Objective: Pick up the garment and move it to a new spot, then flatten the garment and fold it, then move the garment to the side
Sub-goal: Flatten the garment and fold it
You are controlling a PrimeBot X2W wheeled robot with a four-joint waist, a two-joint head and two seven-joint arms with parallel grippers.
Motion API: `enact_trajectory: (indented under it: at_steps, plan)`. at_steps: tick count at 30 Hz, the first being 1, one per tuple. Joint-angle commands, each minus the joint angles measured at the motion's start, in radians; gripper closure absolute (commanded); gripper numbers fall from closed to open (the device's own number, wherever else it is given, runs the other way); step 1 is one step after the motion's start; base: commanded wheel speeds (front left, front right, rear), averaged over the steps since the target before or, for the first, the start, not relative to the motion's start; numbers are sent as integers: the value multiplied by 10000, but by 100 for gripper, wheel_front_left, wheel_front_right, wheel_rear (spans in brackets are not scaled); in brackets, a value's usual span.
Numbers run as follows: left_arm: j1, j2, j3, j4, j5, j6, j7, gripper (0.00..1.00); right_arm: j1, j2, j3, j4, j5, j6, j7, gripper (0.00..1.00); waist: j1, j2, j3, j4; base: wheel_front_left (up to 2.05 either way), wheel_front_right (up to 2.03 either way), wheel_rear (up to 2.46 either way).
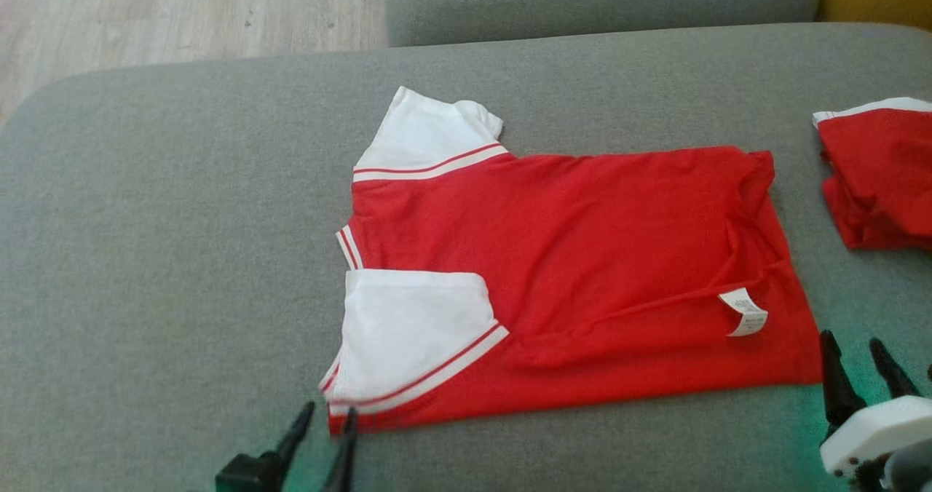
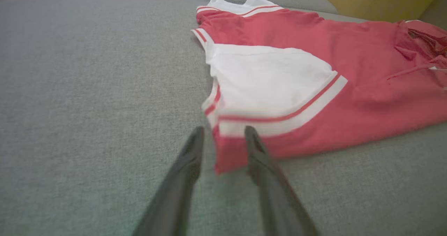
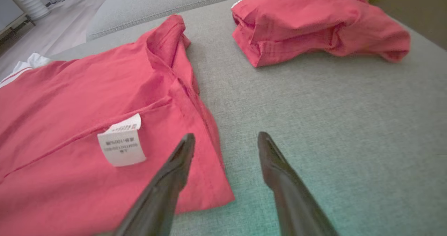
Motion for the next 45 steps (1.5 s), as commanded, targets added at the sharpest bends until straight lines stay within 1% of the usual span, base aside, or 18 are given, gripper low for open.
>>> enact_trajectory:
  at_steps: [1,3,6,10,13,15,16,18,21,27,31,34,37,40,45]
  plan:
    - [-452,215,285,-343,33,48,27,0,16,-170,122,-392,-54,-17,-57,0,1,-1,36,-30,0,0,0]
    - [-680,394,279,-553,141,36,219,0,-4,-129,78,-592,-108,-17,-54,0,1,-1,121,-79,0,0,0]
    - [-1371,856,364,-1084,366,-77,658,0,-96,-62,61,-937,-168,-17,15,0,1,-1,368,-163,0,0,0]
    - [-2971,1638,749,-1873,563,-424,1448,0,-362,-24,148,-1419,-231,-17,92,0,1,-1,931,-334,0,0,0]
    - [-4508,2112,931,-2198,521,-1004,2205,0,-650,-52,321,-1735,-250,-17,151,0,1,-1,1486,-541,0,0,0]
    - [-5539,2421,917,-2198,444,-1625,2648,0,-886,-84,506,-1896,-232,-17,194,0,1,-1,1844,-759,0,0,0]
    - [-6007,2582,953,-2105,400,-1834,2849,0,-1036,-96,630,-1959,-212,-17,210,0,1,-1,2035,-905,0,0,0]
    - [-6892,2885,859,-1780,343,-2183,3216,0,-1313,-128,857,-2024,-183,-17,206,0,1,-1,2342,-1158,0,0,0]
    - [-8153,3058,452,-1189,-12,-2451,3880,0,-1589,-198,1027,-2068,-154,-17,173,0,1,-1,2761,-1389,0,0,0]
    - [-10244,3415,-603,264,-1179,-2536,5120,0,-2005,-226,1361,-2043,-57,-17,49,0,1,-1,3407,-1909,0,0,0]
    - [-11238,3724,-1243,1256,-1829,-2539,5648,0,-2224,-165,1592,-1978,13,-17,-65,0,1,-1,3795,-2233,0,0,0]
    - [-11772,3897,-1515,2027,-2063,-2540,5773,0,-2395,-144,1758,-1923,52,-17,-168,0,1,-1,4051,-2496,0,0,0]
    - [-12153,3914,-1647,2771,-2253,-2541,5889,0,-2511,-134,1861,-1868,92,-17,-275,0,1,-1,4264,-2674,0,0,0]
    - [-12458,3903,-1637,3433,-2360,-2541,5777,0,-2629,-130,1989,-1812,149,-17,-356,0,1,-1,4451,-2850,0,0,0]
    - [-12733,3911,-1755,4086,-2387,-2541,5644,0,-2789,-142,2098,-1690,217,-17,-470,0,1,-1,4614,-3024,0,0,0]
